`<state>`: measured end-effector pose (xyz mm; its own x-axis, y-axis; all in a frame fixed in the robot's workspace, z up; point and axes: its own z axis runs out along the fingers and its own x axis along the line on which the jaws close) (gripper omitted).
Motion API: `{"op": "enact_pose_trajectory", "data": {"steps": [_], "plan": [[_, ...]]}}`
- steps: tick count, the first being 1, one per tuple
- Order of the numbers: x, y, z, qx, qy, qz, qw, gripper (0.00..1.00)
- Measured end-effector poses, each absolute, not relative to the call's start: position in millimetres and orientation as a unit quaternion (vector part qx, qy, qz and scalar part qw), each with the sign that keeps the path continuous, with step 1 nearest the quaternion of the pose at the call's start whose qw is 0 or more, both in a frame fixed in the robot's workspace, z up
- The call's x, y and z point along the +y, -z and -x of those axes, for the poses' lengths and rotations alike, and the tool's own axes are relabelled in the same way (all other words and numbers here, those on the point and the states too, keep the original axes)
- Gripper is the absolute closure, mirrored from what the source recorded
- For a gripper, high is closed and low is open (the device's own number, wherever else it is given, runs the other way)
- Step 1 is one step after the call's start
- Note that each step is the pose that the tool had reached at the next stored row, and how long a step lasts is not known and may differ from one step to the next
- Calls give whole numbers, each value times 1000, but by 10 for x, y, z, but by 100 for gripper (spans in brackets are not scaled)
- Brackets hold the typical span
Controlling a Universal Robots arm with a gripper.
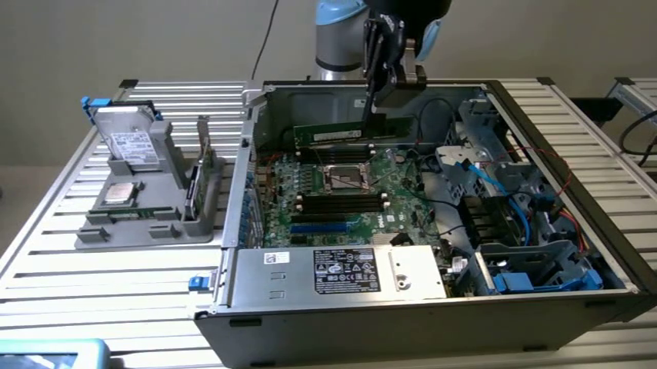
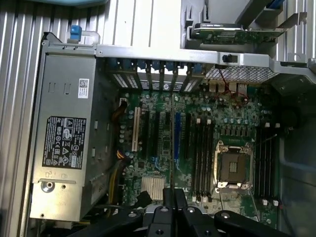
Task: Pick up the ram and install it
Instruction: 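Pick up the ram and move it above insertion slot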
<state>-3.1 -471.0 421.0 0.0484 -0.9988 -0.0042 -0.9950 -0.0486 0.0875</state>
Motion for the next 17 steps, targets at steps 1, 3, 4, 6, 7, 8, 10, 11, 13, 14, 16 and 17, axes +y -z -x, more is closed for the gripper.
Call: {"op": "enact_pose_trajectory", "data": {"steps": [1,3,4,6,7,8,10,11,13,14,16,17], "plan": [[-4699,-4203,23,-689,32,-723,30,88],[-4675,-4191,20,-690,32,-723,30,88],[-4664,-4185,18,-690,32,-722,30,88],[-4653,-4177,15,-693,32,-720,30,88],[-4649,-4172,14,-694,32,-719,30,88],[-4644,-4164,13,-695,32,-717,30,88],[-4634,-4148,11,-697,33,-715,31,88],[-4626,-4139,10,-698,33,-714,31,88],[-4597,-4128,9,-699,35,-714,32,88],[-4579,-4127,8,-699,36,-714,33,88],[-4553,-4126,4,-699,38,-714,36,88],[-4543,-4126,1,-699,39,-714,37,88]]}}
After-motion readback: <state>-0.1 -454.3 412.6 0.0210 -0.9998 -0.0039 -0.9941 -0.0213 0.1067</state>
